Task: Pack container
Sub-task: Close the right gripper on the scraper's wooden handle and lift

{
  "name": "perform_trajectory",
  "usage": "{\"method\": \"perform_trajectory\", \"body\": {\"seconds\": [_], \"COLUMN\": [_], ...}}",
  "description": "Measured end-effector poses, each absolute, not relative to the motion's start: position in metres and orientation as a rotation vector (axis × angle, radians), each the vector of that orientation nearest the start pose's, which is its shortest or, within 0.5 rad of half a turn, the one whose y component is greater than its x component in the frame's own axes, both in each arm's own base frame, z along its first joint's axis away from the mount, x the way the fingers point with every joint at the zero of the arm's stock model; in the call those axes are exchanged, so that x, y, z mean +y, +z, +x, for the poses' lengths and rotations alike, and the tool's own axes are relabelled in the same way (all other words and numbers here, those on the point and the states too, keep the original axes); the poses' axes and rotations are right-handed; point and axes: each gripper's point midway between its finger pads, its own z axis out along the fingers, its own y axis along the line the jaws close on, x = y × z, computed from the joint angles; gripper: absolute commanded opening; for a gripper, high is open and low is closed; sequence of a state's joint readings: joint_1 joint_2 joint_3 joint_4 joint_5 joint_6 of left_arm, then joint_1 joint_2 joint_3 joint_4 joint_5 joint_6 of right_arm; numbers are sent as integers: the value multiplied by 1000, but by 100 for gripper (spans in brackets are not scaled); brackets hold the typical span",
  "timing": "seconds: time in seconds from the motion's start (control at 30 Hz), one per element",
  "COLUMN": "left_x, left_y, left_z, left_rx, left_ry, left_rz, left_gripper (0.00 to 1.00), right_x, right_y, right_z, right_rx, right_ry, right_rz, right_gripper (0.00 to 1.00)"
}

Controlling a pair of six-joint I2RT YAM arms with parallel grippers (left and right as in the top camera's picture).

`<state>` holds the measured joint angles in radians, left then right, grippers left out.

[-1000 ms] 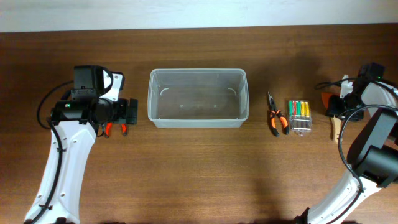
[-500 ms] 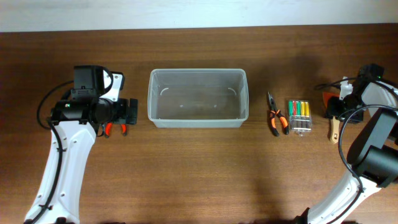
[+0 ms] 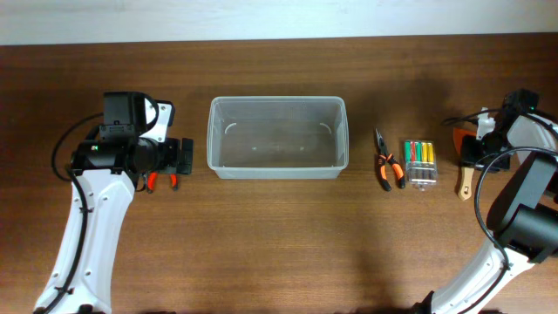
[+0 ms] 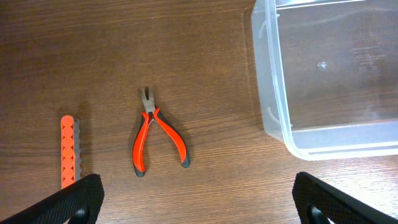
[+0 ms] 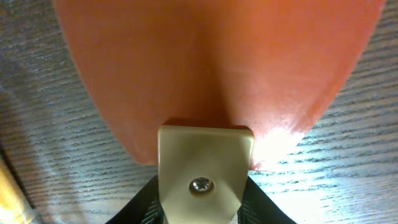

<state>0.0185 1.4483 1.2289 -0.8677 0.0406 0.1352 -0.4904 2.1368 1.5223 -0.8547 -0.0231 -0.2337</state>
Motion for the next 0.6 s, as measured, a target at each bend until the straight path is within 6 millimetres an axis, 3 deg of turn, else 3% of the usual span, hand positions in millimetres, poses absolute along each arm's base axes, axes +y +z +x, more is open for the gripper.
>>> {"method": "perform_trajectory", "body": {"seconds": [0.23,0.37,0.5,0.6], "left_x": [0,0,0,0], "left_y": [163,163,163,163], "left_z": [354,354,354,354], "left_rx": [2651,2651,2651,2651], "left_ry": [-3,-3,-4,-3], "left_rz": [168,168,168,168], "left_gripper": [99,99,99,99], "right_x": [-193,-186,-180,-171], "right_y": [2,18,62,107], "right_z": [373,376,393,411], "right_rx": [3023,3038,3001,2953], "right_ry": [6,82,165,190], "right_rz": [420,428,414,366], "right_gripper": [31,27,24,22]}}
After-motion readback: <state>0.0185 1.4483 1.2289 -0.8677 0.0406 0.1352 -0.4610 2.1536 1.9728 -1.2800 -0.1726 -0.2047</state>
